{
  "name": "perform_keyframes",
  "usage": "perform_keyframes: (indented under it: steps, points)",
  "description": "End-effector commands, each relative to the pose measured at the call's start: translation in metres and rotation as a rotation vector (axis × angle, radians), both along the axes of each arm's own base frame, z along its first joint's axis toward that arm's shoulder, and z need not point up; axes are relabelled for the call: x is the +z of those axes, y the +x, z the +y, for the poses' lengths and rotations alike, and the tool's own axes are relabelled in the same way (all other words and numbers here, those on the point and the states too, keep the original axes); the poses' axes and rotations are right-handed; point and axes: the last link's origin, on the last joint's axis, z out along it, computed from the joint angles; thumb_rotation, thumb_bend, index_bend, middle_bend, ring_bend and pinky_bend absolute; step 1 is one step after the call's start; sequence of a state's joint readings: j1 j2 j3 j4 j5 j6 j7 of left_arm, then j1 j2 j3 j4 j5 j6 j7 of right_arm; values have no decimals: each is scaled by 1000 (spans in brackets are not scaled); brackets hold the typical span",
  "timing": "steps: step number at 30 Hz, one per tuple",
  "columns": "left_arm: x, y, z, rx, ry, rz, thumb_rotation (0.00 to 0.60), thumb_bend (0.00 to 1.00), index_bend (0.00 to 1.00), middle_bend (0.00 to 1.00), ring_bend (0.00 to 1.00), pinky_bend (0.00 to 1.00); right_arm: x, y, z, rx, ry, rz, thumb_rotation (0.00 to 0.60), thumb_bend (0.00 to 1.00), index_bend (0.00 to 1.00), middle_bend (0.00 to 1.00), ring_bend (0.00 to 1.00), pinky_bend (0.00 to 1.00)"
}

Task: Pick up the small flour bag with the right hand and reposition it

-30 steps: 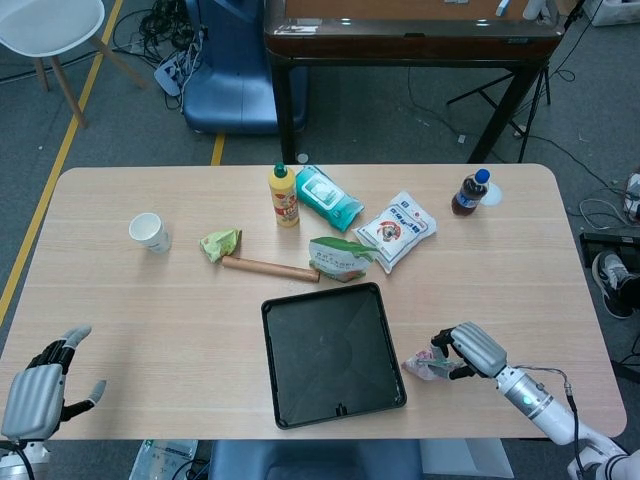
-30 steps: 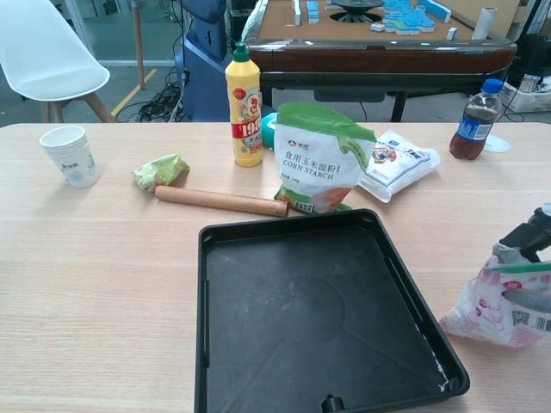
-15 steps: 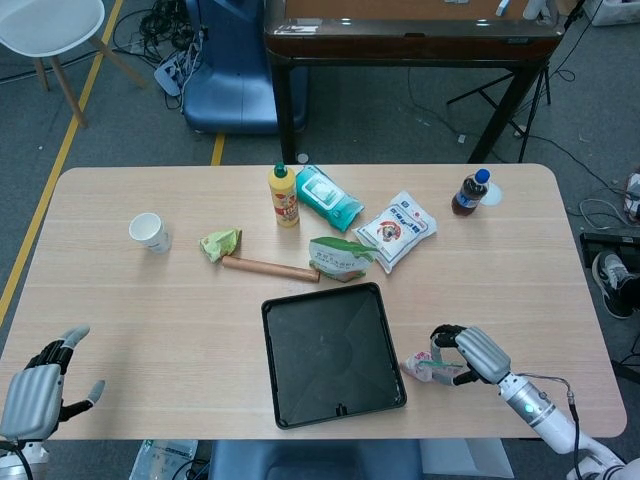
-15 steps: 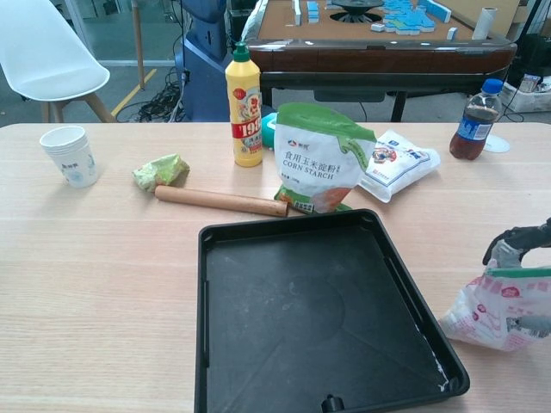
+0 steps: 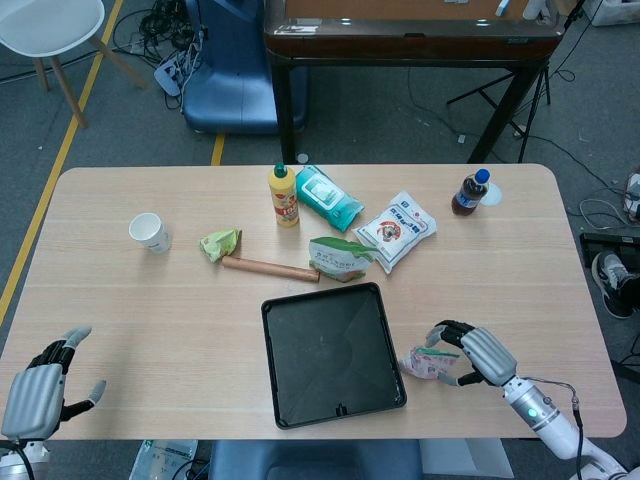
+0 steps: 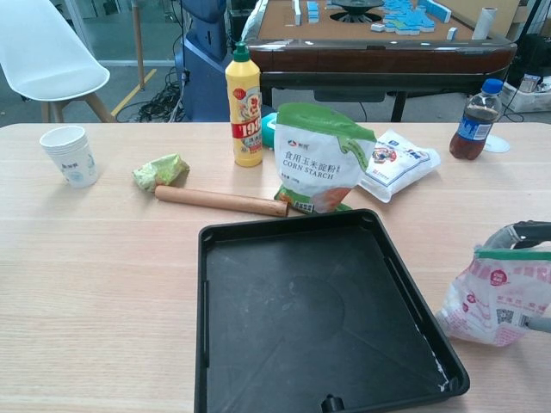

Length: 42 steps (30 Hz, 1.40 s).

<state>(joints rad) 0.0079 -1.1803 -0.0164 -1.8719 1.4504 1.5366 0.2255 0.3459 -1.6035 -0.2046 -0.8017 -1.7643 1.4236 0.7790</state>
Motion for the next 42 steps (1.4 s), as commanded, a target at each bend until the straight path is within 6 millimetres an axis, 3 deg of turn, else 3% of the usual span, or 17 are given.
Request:
perform_keyframes:
  steps: [1,20,27,29,32,42]
  points:
    - [0,0,0,-1,-1,-1,600,237,147,177,198,274,-1,0,0,-4,-7,21,600,9,334,305,180,271]
    - [0,-4,-2,7,3,-8,600,237,147,176,198,274,-24,5,1,-6,42,95,600,1,315,293,170,265]
    - [1,-6,-3,11,6,-12,600,237,147,176,198,274,-32,9,2,1,48,112,600,40,315,322,171,265]
    - [1,-6,-3,12,7,-14,600,237,147,176,198,274,-33,11,2,4,44,102,600,73,315,335,181,268]
    - [1,-7,-3,13,7,-17,600,238,147,176,198,274,-34,13,3,9,37,92,600,229,335,370,230,306]
    - [2,-8,-4,15,9,-23,600,238,147,177,198,274,-33,17,3,21,-9,63,600,599,556,526,410,532]
